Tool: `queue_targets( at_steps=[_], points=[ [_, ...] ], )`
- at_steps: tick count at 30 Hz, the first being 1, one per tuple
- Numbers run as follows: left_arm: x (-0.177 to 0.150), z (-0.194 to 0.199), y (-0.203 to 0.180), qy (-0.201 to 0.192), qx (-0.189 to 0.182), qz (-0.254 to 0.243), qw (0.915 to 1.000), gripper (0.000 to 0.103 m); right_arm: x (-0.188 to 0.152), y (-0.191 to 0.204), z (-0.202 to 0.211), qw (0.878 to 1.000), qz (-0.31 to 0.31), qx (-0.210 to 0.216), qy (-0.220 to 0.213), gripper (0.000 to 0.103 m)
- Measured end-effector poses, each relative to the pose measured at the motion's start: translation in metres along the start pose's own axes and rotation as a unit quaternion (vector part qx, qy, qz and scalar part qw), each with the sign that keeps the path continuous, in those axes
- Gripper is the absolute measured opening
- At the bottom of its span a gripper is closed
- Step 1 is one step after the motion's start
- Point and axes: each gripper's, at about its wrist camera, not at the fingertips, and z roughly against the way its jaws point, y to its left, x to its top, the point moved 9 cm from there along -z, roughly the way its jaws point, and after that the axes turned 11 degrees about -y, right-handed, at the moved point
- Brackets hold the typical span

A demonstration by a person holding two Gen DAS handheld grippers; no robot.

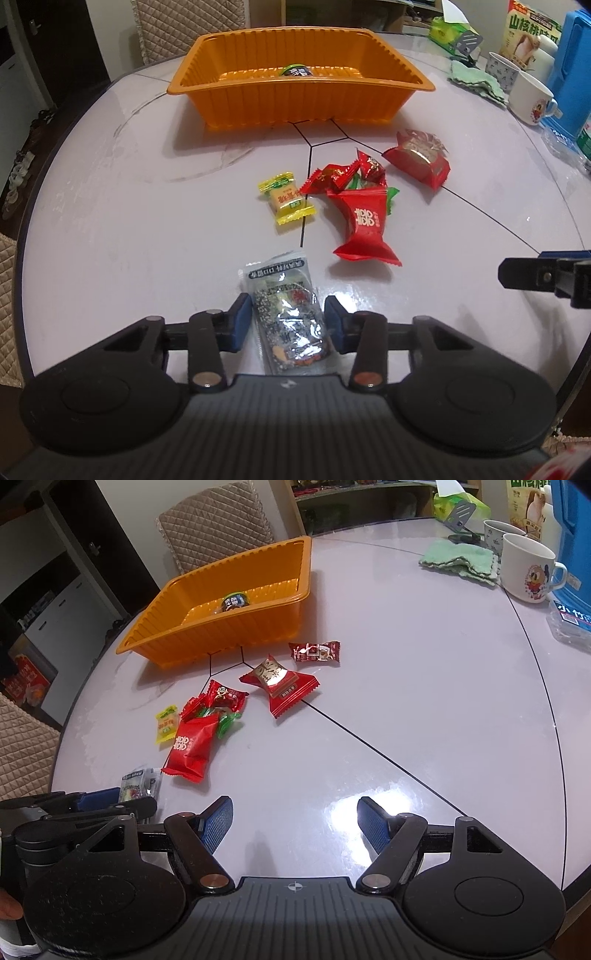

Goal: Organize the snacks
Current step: 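Grasp the clear biscuit pack with the left tool while the right grasps a red candy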

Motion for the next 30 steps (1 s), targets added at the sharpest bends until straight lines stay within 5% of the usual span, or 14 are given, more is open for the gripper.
queue_targets(
  at_steps=[17, 30],
  points=[
    [0.028, 0.006, 0.061, -0.024, 0.046, 0.040, 0.9979, 0.036, 0.040, 0.008, -0.030, 0.993, 0.100, 0.032, -0.056, 0.073],
    [0.041, 0.005, 0.078, -0.031, 0.053, 0.043, 0.9972, 0.036, 0.073, 0.030, -0.087, 0.978, 0.196, 0.059, -0.046, 0.048]
  ],
)
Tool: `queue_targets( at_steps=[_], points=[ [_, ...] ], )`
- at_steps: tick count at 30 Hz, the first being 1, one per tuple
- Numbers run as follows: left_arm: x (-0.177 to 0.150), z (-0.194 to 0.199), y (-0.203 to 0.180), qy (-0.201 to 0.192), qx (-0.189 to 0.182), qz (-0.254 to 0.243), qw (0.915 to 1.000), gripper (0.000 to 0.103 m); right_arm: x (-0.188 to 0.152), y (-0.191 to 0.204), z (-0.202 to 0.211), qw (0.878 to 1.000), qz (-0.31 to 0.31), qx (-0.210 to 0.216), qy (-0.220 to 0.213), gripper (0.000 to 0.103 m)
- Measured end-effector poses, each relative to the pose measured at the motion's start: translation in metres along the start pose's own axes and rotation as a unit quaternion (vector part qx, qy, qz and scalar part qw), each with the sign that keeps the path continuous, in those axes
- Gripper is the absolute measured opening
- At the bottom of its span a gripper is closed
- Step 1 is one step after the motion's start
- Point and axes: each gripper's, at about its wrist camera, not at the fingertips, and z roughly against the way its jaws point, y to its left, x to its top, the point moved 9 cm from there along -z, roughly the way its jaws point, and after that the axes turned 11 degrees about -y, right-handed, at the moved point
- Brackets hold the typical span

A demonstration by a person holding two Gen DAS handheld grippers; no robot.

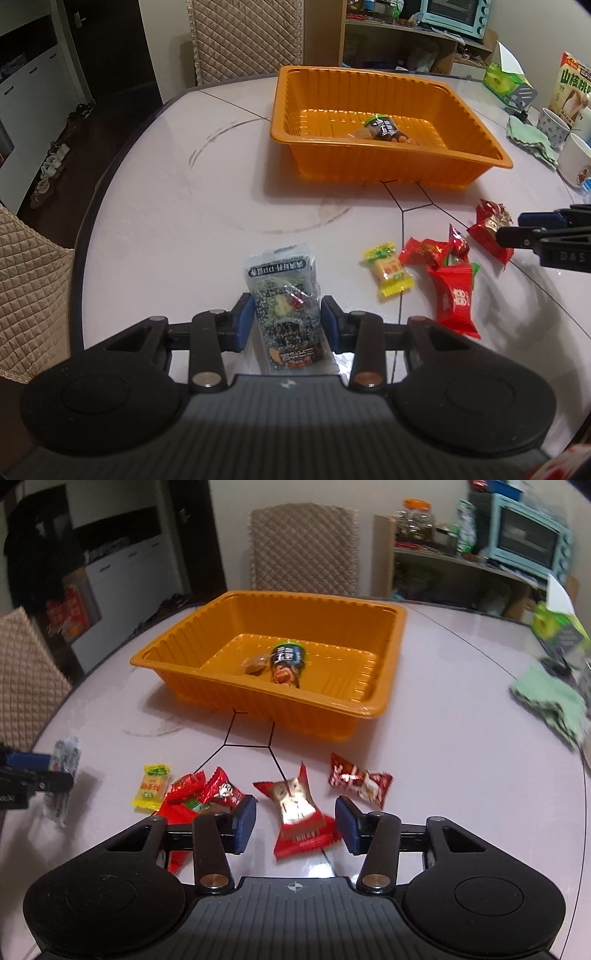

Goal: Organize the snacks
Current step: 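Grasp the clear biscuit pack with the left tool while the right grasps a red candy, then carry both snacks into the orange tray and open both tools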

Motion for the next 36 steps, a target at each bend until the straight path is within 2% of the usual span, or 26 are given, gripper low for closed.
queue_targets(
  at_steps=[7, 10, 15, 19, 28, 36],
  points=[
    [0.009, -0.004, 0.010, -0.002, 0.000, -0.003, 1.0000, 0.036, -0.005, 0.005, -0.026, 0.998, 0.052, -0.003, 0.027, 0.043],
    [0.013, -0.005, 0.013, -0.004, 0.000, -0.003, 1.0000, 0.036, -0.007, 0.004, -0.030, 0.998, 0.053, -0.002, 0.035, 0.039],
    [0.017, -0.006, 0.014, -0.005, -0.002, -0.006, 1.0000, 0.036, -0.009, 0.006, -0.031, 0.998, 0.053, 0.001, 0.039, 0.027],
    [0.019, -0.005, 0.013, -0.006, -0.006, -0.007, 0.9999, 0.036, -0.008, 0.009, -0.028, 0.998, 0.053, 0.010, 0.034, 0.024],
    [0.038, 0.002, 0.011, -0.010, -0.026, -0.007, 0.9996, 0.036, 0.008, 0.014, 0.004, 1.000, -0.013, 0.022, 0.010, 0.023],
    [0.085, 0.008, 0.008, -0.044, -0.051, -0.019, 0.9975, 0.036, 0.042, 0.007, 0.028, 0.997, -0.061, 0.029, -0.022, 0.023]
  ],
)
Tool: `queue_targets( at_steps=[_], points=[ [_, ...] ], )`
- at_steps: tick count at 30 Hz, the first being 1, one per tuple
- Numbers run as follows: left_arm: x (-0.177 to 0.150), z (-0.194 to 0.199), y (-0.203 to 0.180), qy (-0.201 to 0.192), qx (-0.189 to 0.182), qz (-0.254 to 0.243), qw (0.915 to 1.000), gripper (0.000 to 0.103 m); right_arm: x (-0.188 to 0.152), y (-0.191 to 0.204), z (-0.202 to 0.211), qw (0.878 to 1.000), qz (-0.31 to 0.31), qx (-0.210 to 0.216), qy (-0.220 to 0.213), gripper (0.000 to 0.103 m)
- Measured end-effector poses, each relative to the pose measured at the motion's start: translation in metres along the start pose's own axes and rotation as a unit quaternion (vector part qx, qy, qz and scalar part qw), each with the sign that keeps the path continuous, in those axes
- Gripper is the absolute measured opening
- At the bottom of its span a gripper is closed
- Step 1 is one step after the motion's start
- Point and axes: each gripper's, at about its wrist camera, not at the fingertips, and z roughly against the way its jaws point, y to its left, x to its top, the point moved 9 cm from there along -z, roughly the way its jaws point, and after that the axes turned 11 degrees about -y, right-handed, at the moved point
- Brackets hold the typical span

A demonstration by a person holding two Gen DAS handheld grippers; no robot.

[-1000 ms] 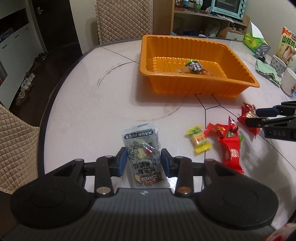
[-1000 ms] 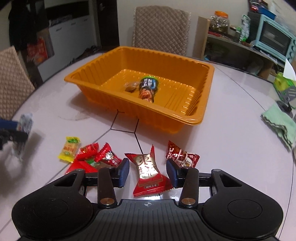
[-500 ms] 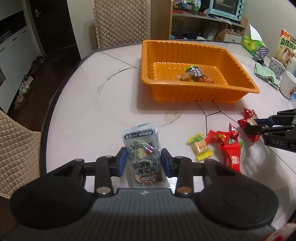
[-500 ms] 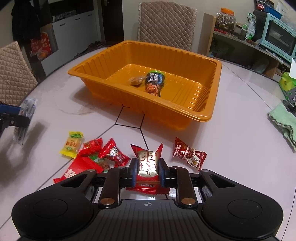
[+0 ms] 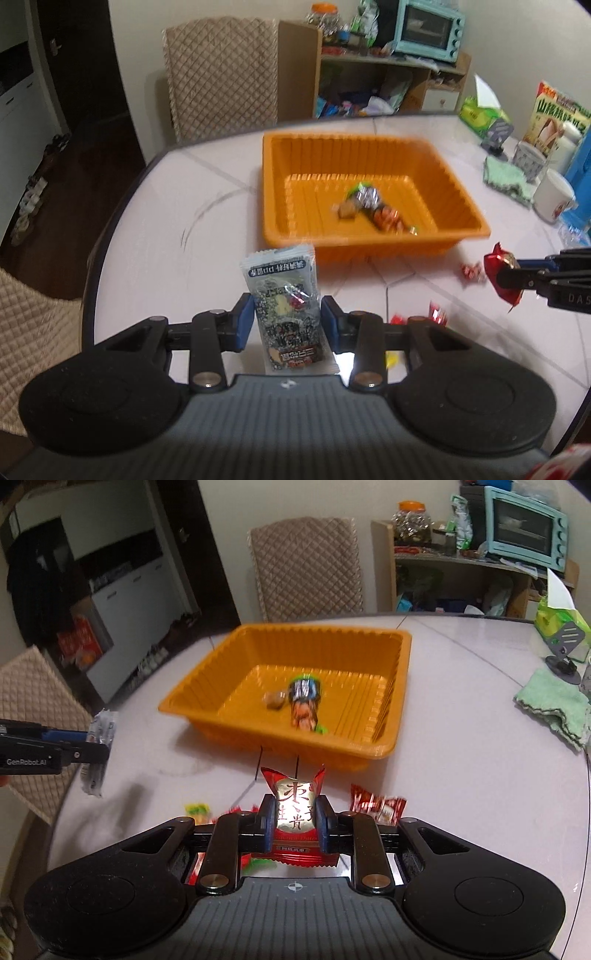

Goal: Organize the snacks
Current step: 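Carry both snacks into the orange tray and open both tools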

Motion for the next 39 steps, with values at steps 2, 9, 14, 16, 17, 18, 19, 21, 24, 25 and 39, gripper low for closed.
queue_targets(
  at_steps=[2, 9, 14, 16, 17, 18, 19, 21, 24, 25, 39],
  points=[
    [0.014, -0.003, -0.001, -0.010, -0.006, -0.003, 0.9999, 0.036, 0.009, -0.002, 0.001, 1.000, -0.008, 0.002, -0.009, 0.023],
    [0.067, -0.031, -0.013, -0.046, -0.014, -0.034, 0.9983, 0.036, 0.047, -0.011, -0.014, 0.999, -0.021, -0.004, -0.039, 0.023],
    [0.094, -0.064, -0.027, -0.051, -0.028, -0.048, 0.9971, 0.036, 0.073, -0.022, -0.033, 0.997, -0.038, -0.016, -0.058, 0.023],
    [0.100, -0.077, -0.032, -0.051, -0.032, -0.057, 0.9966, 0.036, 0.081, -0.028, -0.042, 0.997, -0.045, -0.020, -0.065, 0.023],
    [0.102, -0.086, -0.036, -0.047, -0.036, -0.061, 0.9963, 0.036, 0.084, -0.031, -0.046, 0.996, -0.049, -0.024, -0.066, 0.023],
    [0.104, -0.094, -0.039, -0.042, -0.040, -0.063, 0.9963, 0.036, 0.087, -0.034, -0.051, 0.996, -0.051, -0.027, -0.067, 0.023],
    [0.105, -0.103, -0.040, -0.036, -0.044, -0.061, 0.9965, 0.036, 0.089, -0.036, -0.056, 0.996, -0.052, -0.028, -0.067, 0.023],
    [0.105, -0.118, -0.042, -0.024, -0.049, -0.058, 0.9968, 0.036, 0.092, -0.041, -0.068, 0.996, -0.049, -0.034, -0.066, 0.023],
    [0.104, -0.140, -0.043, -0.008, -0.048, -0.061, 0.9969, 0.036, 0.091, -0.049, -0.083, 0.996, -0.040, -0.046, -0.060, 0.023],
    [0.104, -0.147, -0.043, -0.003, -0.047, -0.064, 0.9968, 0.036, 0.089, -0.050, -0.089, 0.997, -0.038, -0.050, -0.054, 0.023],
    [0.094, -0.195, -0.047, 0.033, -0.044, -0.078, 0.9955, 0.037, 0.084, -0.060, -0.116, 0.997, -0.038, -0.065, -0.035, 0.023]
  ],
)
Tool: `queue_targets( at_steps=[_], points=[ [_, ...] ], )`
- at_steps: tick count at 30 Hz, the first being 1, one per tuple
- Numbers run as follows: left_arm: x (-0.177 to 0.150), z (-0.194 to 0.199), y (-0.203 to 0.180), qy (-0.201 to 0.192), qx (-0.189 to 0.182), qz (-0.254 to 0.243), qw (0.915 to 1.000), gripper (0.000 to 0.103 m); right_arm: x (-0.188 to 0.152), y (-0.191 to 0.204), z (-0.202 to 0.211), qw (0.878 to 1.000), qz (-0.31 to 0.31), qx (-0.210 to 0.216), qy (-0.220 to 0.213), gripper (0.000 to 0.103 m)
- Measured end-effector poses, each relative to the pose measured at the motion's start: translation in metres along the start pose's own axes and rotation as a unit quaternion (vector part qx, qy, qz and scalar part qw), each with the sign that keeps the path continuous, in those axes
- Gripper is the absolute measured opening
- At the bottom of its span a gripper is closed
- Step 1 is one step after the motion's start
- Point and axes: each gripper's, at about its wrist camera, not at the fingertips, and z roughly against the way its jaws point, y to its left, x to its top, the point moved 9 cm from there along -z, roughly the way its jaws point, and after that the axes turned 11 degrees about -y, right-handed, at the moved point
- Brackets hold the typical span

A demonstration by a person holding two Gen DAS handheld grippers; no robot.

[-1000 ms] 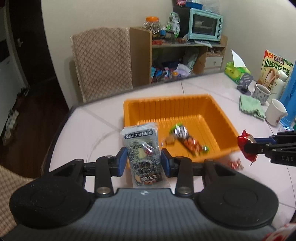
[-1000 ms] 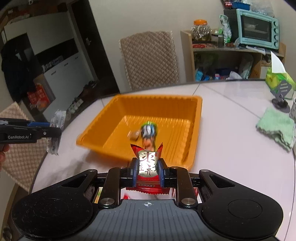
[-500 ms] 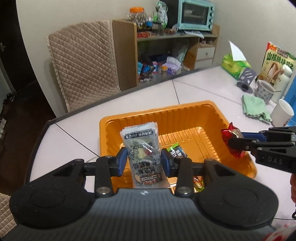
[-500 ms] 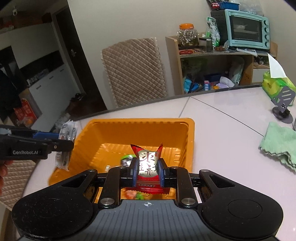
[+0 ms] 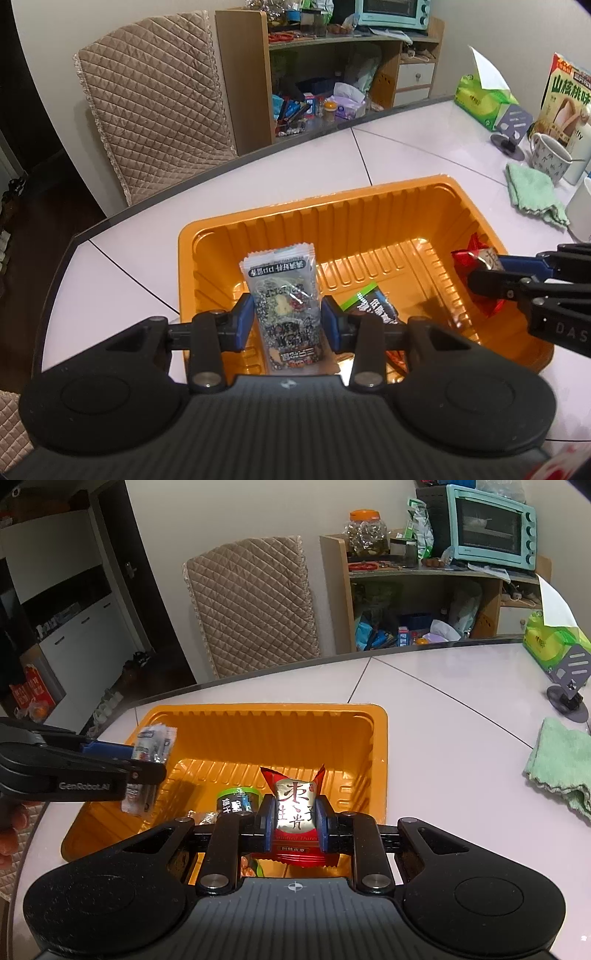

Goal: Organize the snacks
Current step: 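Carry both snacks into the orange tray and open both tools, then withdraw both tools from the tray toward the candy pile on the table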

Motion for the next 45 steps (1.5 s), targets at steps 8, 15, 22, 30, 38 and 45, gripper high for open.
queue_targets(
  at_steps=[8, 15, 22, 30, 38, 45],
  points=[
    [-0.002, -0.010, 0.001, 0.007, 0.001, -0.006, 1.0000, 0.037, -0.002, -0.002, -0.003, 1.000, -0.003, -0.006, 0.006, 0.023],
    [0.002, -0.008, 0.000, 0.000, 0.001, -0.012, 0.9999, 0.037, 0.002, -0.002, -0.002, 1.000, -0.008, -0.005, 0.005, 0.023],
    [0.006, 0.003, 0.012, -0.009, 0.002, 0.006, 0.9999, 0.037, 0.003, -0.003, 0.000, 1.000, -0.009, -0.006, 0.004, 0.023],
    [0.001, 0.022, 0.018, -0.015, -0.002, 0.024, 0.9996, 0.037, 0.008, -0.002, 0.000, 1.000, -0.015, -0.006, -0.002, 0.023],
    [-0.009, 0.041, 0.016, -0.019, -0.008, 0.041, 0.9990, 0.045, 0.025, 0.003, 0.006, 0.999, -0.023, -0.006, -0.036, 0.024],
    [-0.018, 0.069, 0.012, -0.022, -0.019, 0.055, 0.9981, 0.048, 0.022, 0.003, 0.030, 0.999, -0.045, -0.001, -0.029, 0.047]
  ],
)
